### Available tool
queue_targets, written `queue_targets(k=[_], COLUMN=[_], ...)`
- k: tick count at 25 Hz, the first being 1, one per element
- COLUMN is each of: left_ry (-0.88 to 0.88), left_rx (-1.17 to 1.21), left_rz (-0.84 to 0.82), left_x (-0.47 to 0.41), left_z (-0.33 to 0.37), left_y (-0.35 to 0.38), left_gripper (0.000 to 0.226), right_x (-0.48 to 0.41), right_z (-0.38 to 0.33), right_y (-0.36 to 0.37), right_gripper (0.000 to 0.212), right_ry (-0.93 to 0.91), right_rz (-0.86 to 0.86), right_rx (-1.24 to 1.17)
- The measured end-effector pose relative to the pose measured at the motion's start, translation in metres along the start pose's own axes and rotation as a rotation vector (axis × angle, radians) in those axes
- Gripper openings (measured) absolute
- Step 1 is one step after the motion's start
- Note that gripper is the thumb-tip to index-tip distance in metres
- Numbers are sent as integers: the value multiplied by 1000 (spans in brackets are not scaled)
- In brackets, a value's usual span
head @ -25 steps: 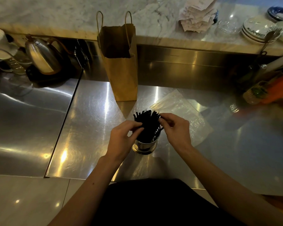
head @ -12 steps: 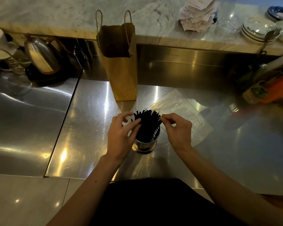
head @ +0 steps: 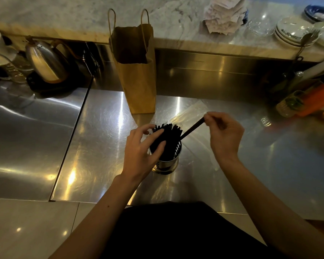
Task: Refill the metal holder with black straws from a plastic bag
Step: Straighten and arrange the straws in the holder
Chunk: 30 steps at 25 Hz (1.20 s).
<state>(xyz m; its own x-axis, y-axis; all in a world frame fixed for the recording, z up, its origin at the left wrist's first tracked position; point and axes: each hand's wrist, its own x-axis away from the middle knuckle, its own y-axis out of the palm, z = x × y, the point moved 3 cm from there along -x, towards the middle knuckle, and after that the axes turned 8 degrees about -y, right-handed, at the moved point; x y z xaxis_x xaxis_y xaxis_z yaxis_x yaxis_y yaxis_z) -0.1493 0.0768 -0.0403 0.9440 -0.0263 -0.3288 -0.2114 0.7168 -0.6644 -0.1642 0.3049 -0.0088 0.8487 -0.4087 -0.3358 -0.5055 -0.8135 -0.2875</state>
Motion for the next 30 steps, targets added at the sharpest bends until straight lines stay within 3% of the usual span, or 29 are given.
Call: queue_targets(k=[6, 10, 13, 20, 30], left_ry=[-117, -383, -517, -672, -640], left_rx=[282, 471, 562, 774, 846], left_rz=[15, -51, -87, 60, 244], left_x=[-16, -28, -35, -35, -35], left_z=[18, 30, 36, 33, 31], left_y=[-12, -17, -18, -23, -30], left_gripper=[21, 34, 34, 22, 17], right_x=[-31, -27, -16, -4, 16], right_z=[6, 14, 13, 11, 20], right_y=[-33, -32, -21, -8, 3], right_gripper=[17, 12, 10, 8, 6], right_ry=[217, 410, 451, 470, 546], right_rz=[289, 411, 378, 320, 161], right_rx=[-249, -487, -573, -662, -619])
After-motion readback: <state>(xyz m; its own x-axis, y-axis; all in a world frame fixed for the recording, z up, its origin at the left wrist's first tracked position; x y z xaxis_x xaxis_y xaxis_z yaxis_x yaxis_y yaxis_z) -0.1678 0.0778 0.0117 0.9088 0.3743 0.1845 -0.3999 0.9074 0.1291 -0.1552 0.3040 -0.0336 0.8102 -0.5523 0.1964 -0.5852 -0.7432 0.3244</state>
